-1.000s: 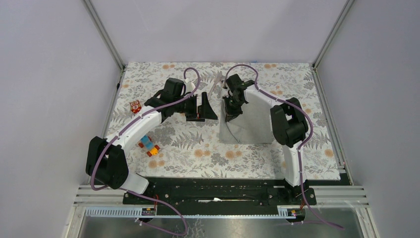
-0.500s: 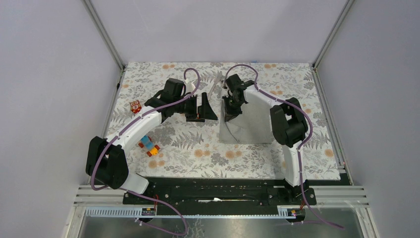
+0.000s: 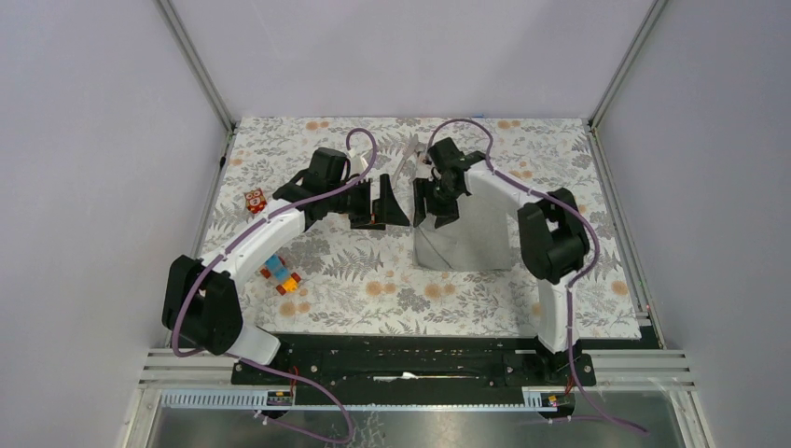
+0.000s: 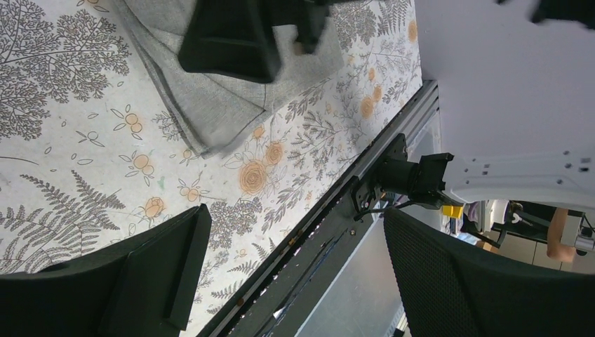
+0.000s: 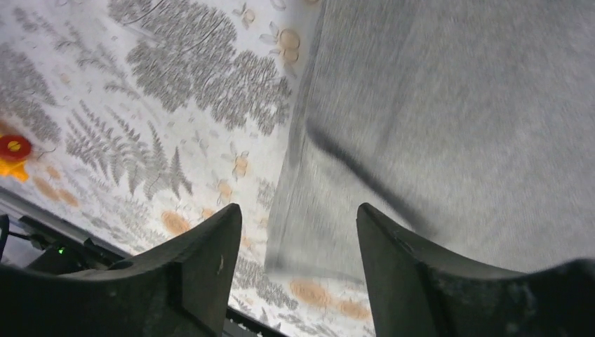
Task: Fold the napkin into a case and place the utensils inside
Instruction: Fold the rectangle-folded napkin at the center of the board.
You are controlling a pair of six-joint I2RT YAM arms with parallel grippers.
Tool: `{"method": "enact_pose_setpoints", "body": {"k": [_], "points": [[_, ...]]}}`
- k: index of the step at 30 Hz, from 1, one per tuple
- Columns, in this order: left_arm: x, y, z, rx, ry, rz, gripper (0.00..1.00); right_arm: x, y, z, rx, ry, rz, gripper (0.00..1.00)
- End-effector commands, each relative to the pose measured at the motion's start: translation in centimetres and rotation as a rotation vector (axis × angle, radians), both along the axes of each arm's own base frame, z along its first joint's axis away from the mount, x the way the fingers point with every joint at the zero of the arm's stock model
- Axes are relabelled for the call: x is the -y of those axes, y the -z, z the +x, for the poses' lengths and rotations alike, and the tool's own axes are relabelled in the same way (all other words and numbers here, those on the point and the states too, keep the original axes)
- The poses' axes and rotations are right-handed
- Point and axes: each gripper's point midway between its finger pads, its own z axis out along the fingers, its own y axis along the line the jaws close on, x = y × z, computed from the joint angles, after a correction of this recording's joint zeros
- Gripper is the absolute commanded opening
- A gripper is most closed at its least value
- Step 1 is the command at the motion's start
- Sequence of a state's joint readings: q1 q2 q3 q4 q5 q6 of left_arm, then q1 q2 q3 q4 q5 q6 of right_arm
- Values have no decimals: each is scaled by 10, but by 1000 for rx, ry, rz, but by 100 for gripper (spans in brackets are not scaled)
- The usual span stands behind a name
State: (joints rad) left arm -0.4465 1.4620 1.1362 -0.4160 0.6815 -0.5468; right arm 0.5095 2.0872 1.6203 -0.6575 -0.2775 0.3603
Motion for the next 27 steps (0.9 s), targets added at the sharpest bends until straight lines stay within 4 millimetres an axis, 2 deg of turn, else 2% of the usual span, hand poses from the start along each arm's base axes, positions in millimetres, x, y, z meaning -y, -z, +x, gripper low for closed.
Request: {"method": "enact_pose_setpoints", "body": {"k": [1,3,4,5,7,14,18,22,25,27], "points": [[0,4,11,36,-10,4,99,8,-69,-4,157,39,83,72],[-2,7,13,31,-16,9,99,25,-62,-14,160,73,134,75],[-2,8,14,31,-17,11,99,29,-65,-17,164,91,166,76],[-3,9,15,33,-20,16,99,36,-54,-28,127,112,206,77],[-3,13,17,31,-24,25,99,38,-48,-38,102,127,302,78],[-7,28,22,13,-35,74,99,70,-25,-36,118,264,419,77],[-8,28,24,18,-39,85,99,66,-5,-42,55,258,428,70],[-11,28,28,28,-49,92,99,57,-7,-36,67,233,487,64],[-14,28,30,26,-59,94,99,48,-7,-39,56,197,504,63],[-17,30,33,23,-68,98,99,33,-9,-47,43,147,520,62]]}}
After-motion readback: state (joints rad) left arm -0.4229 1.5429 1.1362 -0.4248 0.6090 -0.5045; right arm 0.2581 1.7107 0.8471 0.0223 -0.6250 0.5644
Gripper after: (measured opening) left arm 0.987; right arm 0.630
